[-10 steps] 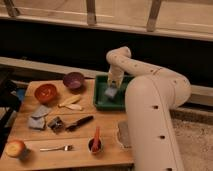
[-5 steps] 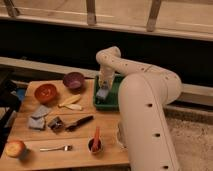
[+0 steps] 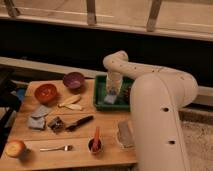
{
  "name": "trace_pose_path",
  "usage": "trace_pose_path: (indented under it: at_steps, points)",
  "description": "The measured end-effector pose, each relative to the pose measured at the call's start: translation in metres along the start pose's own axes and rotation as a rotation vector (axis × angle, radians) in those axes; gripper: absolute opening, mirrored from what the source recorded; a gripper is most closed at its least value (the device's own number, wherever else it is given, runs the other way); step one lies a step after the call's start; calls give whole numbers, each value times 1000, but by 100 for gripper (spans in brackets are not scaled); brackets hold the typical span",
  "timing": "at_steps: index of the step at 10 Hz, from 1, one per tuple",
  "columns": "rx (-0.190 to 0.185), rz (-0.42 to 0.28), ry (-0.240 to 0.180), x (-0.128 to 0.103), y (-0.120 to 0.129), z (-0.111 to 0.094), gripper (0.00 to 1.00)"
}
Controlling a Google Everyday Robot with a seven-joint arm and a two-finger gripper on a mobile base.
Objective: Wipe tray with sponge
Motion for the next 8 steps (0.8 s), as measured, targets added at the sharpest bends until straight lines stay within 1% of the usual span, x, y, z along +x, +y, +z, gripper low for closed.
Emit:
trace_pose_path:
  at_steps: [2, 3, 4, 6, 8]
  points:
    - [0, -6, -21, -10, -8, 5, 19]
    - [-4, -12, -29, -13, -6, 7, 19]
    - [-7, -26, -37, -16, 1, 9, 19]
    - [-28, -78, -44, -13, 33, 11, 19]
    - [-44, -128, -44, -4, 71, 10, 19]
